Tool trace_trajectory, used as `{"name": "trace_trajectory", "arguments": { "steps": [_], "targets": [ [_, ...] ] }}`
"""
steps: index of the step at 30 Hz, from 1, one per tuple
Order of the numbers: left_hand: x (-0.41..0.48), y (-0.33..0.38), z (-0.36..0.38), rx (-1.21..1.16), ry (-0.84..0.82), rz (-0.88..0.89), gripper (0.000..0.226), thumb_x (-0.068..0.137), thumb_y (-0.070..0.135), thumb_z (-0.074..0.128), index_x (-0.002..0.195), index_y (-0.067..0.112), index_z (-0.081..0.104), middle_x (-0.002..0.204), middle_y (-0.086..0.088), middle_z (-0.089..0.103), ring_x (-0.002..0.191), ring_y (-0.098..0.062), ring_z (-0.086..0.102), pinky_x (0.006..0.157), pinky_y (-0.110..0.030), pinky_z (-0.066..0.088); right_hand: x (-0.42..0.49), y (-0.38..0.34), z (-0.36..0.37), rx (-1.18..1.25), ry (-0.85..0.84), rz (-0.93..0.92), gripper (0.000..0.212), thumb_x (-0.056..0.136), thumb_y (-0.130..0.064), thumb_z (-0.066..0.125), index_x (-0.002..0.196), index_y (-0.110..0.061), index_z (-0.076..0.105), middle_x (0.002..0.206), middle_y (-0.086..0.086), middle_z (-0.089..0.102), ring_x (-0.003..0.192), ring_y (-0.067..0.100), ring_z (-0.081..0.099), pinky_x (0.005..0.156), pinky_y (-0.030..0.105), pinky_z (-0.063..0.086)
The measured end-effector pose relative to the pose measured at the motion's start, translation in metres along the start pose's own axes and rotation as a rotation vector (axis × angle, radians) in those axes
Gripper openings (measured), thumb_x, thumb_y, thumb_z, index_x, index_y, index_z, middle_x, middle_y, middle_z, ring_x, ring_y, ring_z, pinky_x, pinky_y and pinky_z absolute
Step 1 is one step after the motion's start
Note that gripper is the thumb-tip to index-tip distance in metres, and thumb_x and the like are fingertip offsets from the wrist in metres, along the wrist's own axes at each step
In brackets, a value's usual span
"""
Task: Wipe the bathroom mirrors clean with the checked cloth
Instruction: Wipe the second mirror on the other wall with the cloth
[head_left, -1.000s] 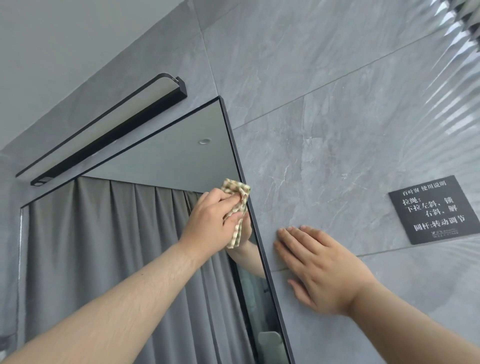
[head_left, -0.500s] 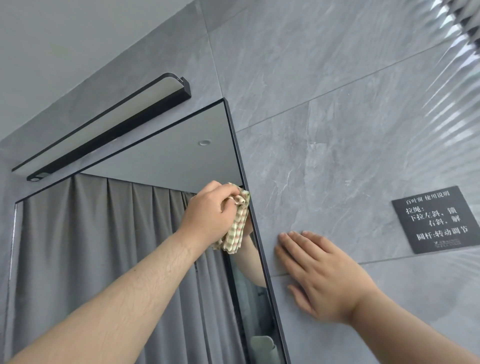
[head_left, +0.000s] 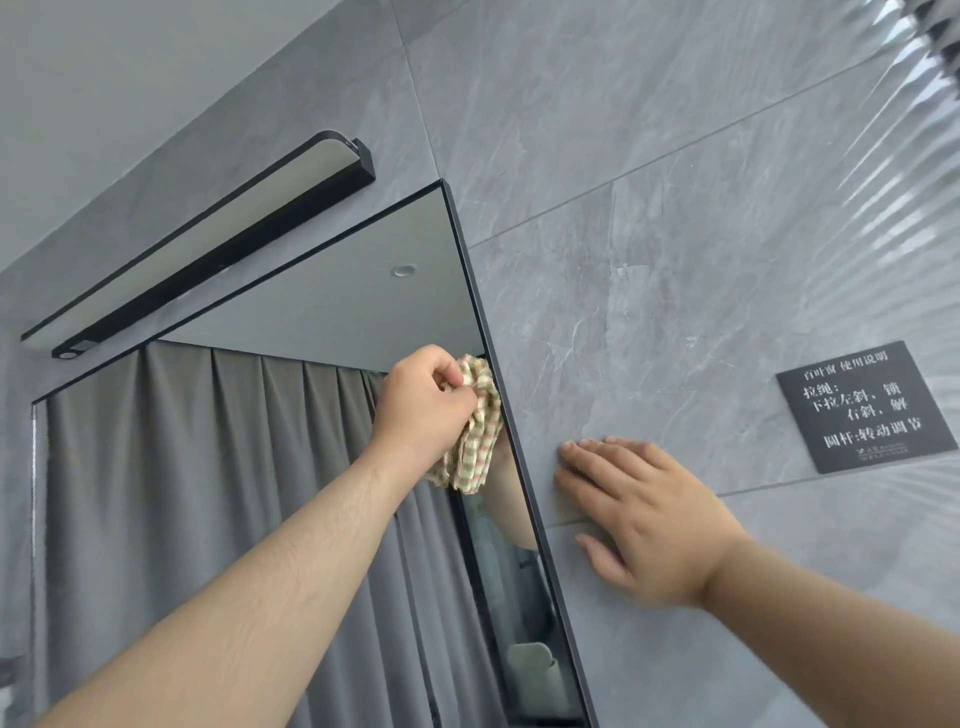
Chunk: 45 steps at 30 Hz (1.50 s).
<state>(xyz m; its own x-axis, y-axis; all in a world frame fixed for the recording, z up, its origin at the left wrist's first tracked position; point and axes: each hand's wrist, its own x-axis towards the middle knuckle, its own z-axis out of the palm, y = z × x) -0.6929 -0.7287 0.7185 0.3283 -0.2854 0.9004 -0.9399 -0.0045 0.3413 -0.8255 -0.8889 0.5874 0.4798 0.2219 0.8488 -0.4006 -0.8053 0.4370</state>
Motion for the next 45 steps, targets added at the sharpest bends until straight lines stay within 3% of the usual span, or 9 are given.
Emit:
{"name": "trace_trajectory", "arguments": {
  "steps": [6, 9, 14, 19, 22, 27, 34, 40, 45],
  "targets": [
    [-0.032, 0.011, -0.018, -0.215, -0.13, 0.054, 0.026, 0.076, -0.003, 0.07, 0.069, 0.019, 0.058, 0.067, -0.002, 0.06, 0.062, -0.015, 0.052, 0.061, -0.033, 0.045, 0.03, -0.042, -0.056, 1.017, 0.106, 0.733, 0.044, 0.098, -0.046, 0.051, 0.135, -0.024, 0.058, 0.113, -0.02, 0.061, 0.098, -0.01, 0.059, 0.083, 0.005, 0.04],
    [-0.046, 0.022, -0.03, -0.328, -0.209, 0.088, 0.03, 0.076, -0.001, 0.075, 0.069, 0.023, 0.059, 0.072, -0.006, 0.065, 0.069, -0.019, 0.058, 0.067, -0.036, 0.051, 0.047, -0.054, -0.082, 1.341, 0.178, 0.666, 0.021, 0.098, -0.025, 0.059, 0.113, -0.023, 0.073, 0.095, -0.014, 0.076, 0.09, -0.005, 0.068, 0.078, 0.012, 0.052],
    [-0.057, 0.037, -0.058, -0.517, -0.286, 0.058, 0.025, 0.085, -0.01, 0.068, 0.08, 0.014, 0.063, 0.07, 0.003, 0.065, 0.065, -0.009, 0.06, 0.062, -0.018, 0.049, 0.058, -0.059, -0.111, 1.373, 0.235, 0.757, 0.03, 0.1, -0.01, 0.047, 0.095, -0.015, 0.076, 0.085, 0.005, 0.076, 0.08, 0.011, 0.071, 0.069, 0.019, 0.053],
    [-0.058, 0.051, -0.075, -0.447, -0.301, 0.087, 0.024, 0.085, -0.011, 0.067, 0.087, 0.013, 0.063, 0.073, 0.001, 0.066, 0.069, -0.011, 0.061, 0.067, -0.021, 0.052, 0.069, -0.062, -0.141, 1.455, 0.093, 0.721, 0.026, 0.097, -0.031, 0.059, 0.093, -0.012, 0.076, 0.09, 0.008, 0.077, 0.09, 0.024, 0.073, 0.084, 0.041, 0.06],
    [-0.054, 0.055, -0.085, -0.382, -0.271, 0.034, 0.023, 0.086, -0.005, 0.07, 0.093, 0.016, 0.066, 0.078, -0.002, 0.07, 0.072, -0.014, 0.064, 0.072, -0.028, 0.054, 0.075, -0.057, -0.15, 1.332, 0.105, 0.828, 0.021, 0.094, -0.014, 0.06, 0.079, -0.009, 0.074, 0.079, 0.012, 0.073, 0.076, 0.035, 0.067, 0.079, 0.046, 0.059],
    [-0.044, 0.05, -0.099, -0.047, -0.238, 0.109, 0.025, 0.09, 0.004, 0.068, 0.085, 0.028, 0.068, 0.069, 0.007, 0.072, 0.066, -0.011, 0.067, 0.073, -0.033, 0.057, 0.08, -0.044, -0.158, 1.307, 0.119, 1.086, 0.019, 0.087, -0.006, 0.043, 0.073, -0.015, 0.053, 0.074, 0.007, 0.043, 0.072, 0.021, 0.038, 0.065, 0.033, 0.032],
    [-0.059, 0.061, -0.094, -0.275, -0.521, -0.078, 0.023, 0.079, 0.034, 0.078, 0.088, 0.014, 0.072, 0.084, 0.002, 0.075, 0.074, -0.007, 0.066, 0.068, -0.02, 0.052, 0.089, -0.055, -0.166, 1.289, 0.063, 1.003, 0.029, 0.092, -0.007, 0.042, 0.079, -0.011, 0.068, 0.067, 0.002, 0.059, 0.063, 0.017, 0.053, 0.059, 0.027, 0.044],
    [-0.06, 0.059, -0.092, -0.38, -0.401, -0.144, 0.012, 0.086, 0.012, 0.075, 0.08, 0.011, 0.065, 0.066, 0.002, 0.069, 0.055, -0.007, 0.059, 0.051, -0.018, 0.043, 0.084, -0.057, -0.17, 1.316, -0.005, 0.859, 0.05, 0.086, -0.054, 0.065, 0.086, -0.004, 0.066, 0.07, 0.007, 0.065, 0.067, 0.017, 0.063, 0.066, 0.033, 0.052],
    [-0.064, 0.039, -0.086, 0.186, -0.081, 0.121, 0.032, 0.087, 0.023, 0.071, 0.076, 0.026, 0.041, 0.068, 0.004, 0.054, 0.057, -0.012, 0.046, 0.054, -0.033, 0.037, 0.091, -0.051, -0.151, 1.042, 0.023, 0.911, 0.02, 0.086, -0.018, 0.068, 0.076, 0.0, 0.065, 0.061, 0.007, 0.062, 0.057, 0.019, 0.057, 0.059, 0.041, 0.055]
  ]
}}
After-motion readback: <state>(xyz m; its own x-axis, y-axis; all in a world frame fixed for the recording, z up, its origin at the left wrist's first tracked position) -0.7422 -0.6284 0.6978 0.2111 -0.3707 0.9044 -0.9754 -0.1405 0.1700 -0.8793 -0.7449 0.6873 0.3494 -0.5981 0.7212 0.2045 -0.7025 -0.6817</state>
